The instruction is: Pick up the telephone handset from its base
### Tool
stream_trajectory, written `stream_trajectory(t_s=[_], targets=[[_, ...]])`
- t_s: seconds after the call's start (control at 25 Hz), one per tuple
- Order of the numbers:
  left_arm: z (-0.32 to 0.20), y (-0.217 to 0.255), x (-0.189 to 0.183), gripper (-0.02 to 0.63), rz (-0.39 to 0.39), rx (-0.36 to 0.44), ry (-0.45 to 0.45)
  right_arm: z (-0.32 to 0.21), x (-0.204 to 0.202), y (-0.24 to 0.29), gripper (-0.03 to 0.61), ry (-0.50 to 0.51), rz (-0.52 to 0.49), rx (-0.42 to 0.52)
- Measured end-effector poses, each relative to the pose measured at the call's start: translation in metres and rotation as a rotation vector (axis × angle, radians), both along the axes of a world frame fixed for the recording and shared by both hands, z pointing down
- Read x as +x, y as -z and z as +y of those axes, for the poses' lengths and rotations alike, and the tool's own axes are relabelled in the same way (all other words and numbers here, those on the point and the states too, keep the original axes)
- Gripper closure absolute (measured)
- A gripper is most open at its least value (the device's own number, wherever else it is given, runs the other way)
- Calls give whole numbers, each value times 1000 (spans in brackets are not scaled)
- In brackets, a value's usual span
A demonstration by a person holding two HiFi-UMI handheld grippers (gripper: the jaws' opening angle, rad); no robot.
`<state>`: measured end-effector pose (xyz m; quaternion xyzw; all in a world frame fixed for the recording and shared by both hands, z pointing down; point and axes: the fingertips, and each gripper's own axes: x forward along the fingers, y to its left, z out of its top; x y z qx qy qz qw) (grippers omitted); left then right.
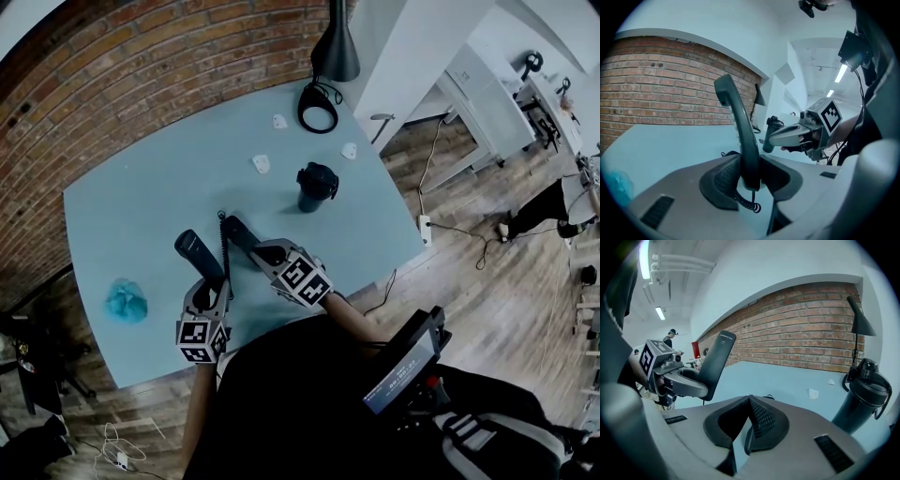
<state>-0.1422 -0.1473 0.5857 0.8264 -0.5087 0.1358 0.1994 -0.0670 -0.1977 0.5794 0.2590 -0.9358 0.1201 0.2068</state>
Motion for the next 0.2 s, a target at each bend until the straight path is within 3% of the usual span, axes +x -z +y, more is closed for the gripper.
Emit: stream_trajectory(t_s=[0.2], targets=[[1,5,7,468,-9,16,-31,-5,6,-8,560,-19,20,13]])
